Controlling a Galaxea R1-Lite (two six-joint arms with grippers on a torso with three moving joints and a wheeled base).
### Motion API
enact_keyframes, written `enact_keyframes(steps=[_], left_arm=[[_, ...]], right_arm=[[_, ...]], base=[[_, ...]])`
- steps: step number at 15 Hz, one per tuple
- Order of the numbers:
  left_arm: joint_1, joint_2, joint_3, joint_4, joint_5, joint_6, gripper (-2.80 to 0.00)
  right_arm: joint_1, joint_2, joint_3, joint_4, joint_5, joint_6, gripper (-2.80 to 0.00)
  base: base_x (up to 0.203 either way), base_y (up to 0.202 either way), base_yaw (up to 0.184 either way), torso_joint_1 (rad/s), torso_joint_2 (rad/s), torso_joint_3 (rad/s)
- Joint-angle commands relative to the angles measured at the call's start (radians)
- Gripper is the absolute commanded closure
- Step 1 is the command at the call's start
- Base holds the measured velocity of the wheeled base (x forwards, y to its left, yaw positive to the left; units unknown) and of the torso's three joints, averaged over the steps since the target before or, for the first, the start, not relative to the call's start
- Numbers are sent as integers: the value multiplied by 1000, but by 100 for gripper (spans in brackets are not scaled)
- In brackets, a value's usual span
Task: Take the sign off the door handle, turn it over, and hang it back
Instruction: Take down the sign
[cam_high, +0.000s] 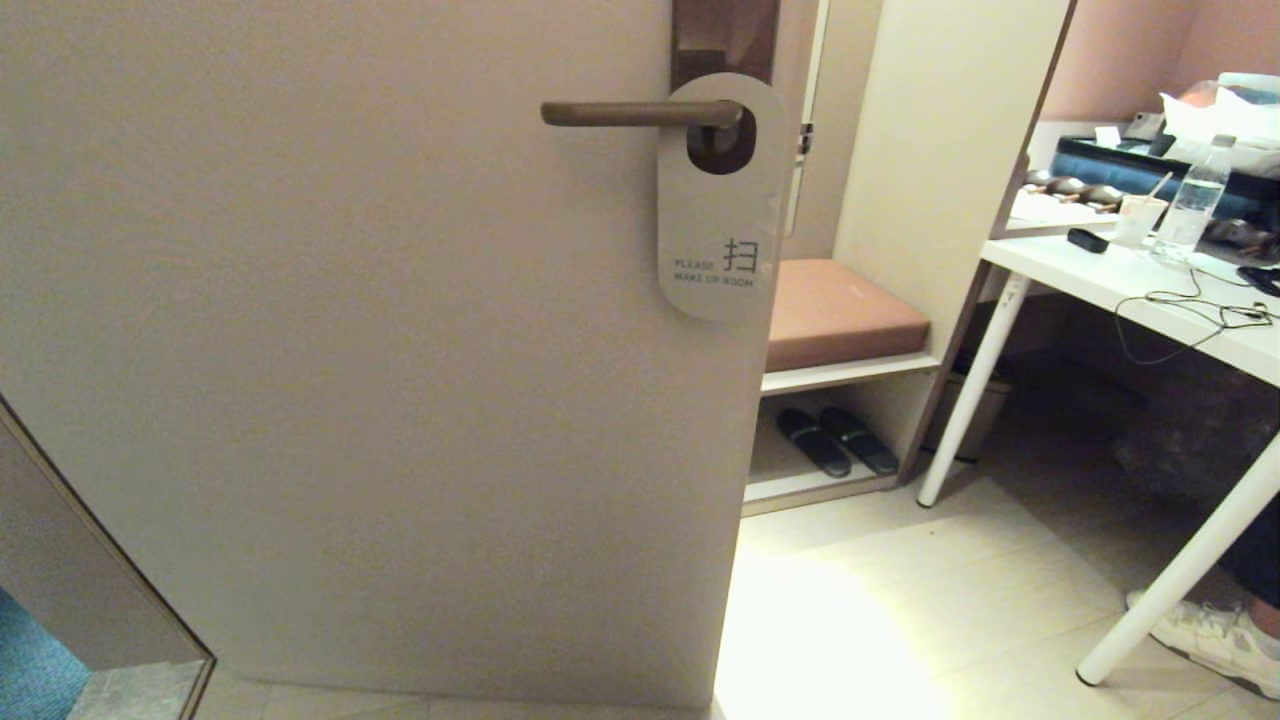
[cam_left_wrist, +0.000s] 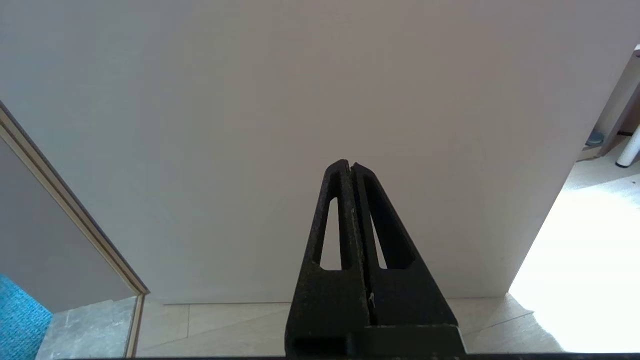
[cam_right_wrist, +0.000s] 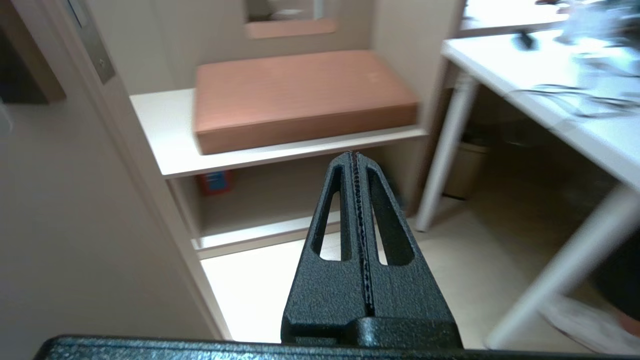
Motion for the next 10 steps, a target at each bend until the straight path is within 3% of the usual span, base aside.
enact_keyframes(steps=[1,3,6,10], left_arm=[[0,1,0,0,-1,0,0],[0,1,0,0,-1,0,0],[0,1,0,0,-1,0,0],[0,1,0,0,-1,0,0]], right_arm=[[0,230,23,-153,56,6,0],[0,325,41,-253,135,9,0],[1,405,41,-329,373,9,0],[1,454,-21,-346,778,2,0]], base=[[0,0,0,0,0,0],[0,0,0,0,0,0],[0,0,0,0,0,0],[0,0,0,0,0,0]])
